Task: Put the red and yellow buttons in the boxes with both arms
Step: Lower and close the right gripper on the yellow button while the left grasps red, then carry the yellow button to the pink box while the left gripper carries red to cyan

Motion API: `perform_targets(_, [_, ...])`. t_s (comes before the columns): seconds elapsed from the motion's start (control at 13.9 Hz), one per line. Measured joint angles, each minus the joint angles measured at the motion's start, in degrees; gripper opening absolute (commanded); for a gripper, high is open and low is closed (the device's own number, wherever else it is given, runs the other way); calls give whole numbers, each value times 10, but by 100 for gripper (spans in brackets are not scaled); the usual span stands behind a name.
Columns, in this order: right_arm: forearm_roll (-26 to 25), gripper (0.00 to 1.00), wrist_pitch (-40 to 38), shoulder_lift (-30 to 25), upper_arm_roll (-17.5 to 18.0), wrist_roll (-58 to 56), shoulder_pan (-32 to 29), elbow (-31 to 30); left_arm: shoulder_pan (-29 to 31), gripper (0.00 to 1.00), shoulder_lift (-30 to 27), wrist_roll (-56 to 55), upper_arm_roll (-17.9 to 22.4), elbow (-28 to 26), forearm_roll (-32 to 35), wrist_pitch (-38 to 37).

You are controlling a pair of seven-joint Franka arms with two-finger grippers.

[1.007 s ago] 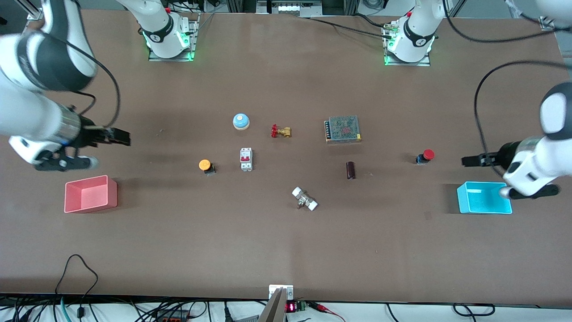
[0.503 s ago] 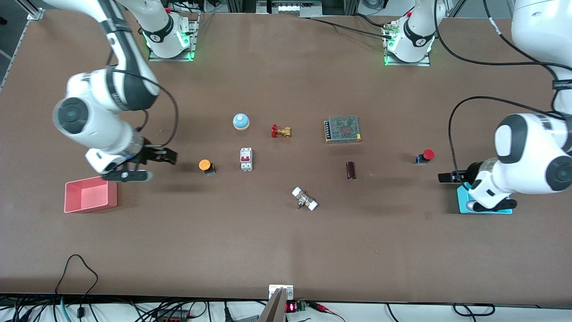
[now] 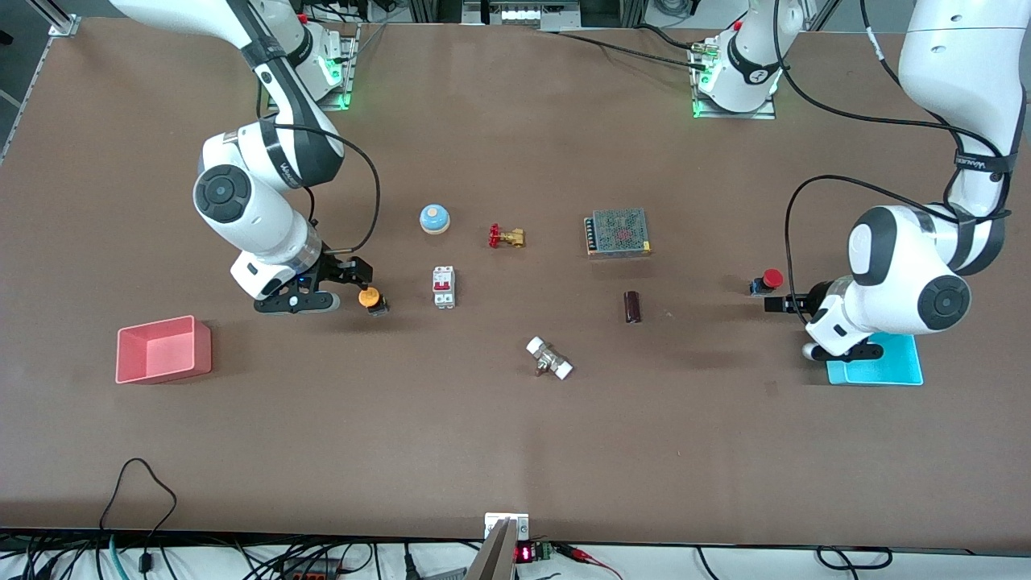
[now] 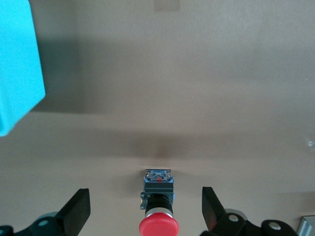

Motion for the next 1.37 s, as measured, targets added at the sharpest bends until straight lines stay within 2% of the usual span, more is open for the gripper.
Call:
perform_targets(0.29, [-6, 100, 55, 37, 2, 0, 0, -1, 0, 100, -23, 1, -1, -78, 0, 57])
perform_targets(0.58, [-25, 100, 76, 72, 5, 1, 4, -1, 0, 100, -35, 5, -4, -130, 0, 94])
perform_targets(0.79, [-61, 100, 79, 83, 5, 2, 10, -1, 0, 100, -38, 6, -7, -142, 0, 102])
perform_targets(1.08, [-67, 100, 86, 92, 7, 2, 13, -1, 0, 100, -38, 43, -14, -153, 0, 125])
perform_targets(1.22, [-67, 96, 97, 100, 7, 2, 14, -1, 0, 93, -38, 48, -15, -154, 0, 127])
perform_targets(1.37, [-68, 86, 109, 109, 7, 2, 16, -1, 0, 74, -38, 51, -15, -155, 0, 128])
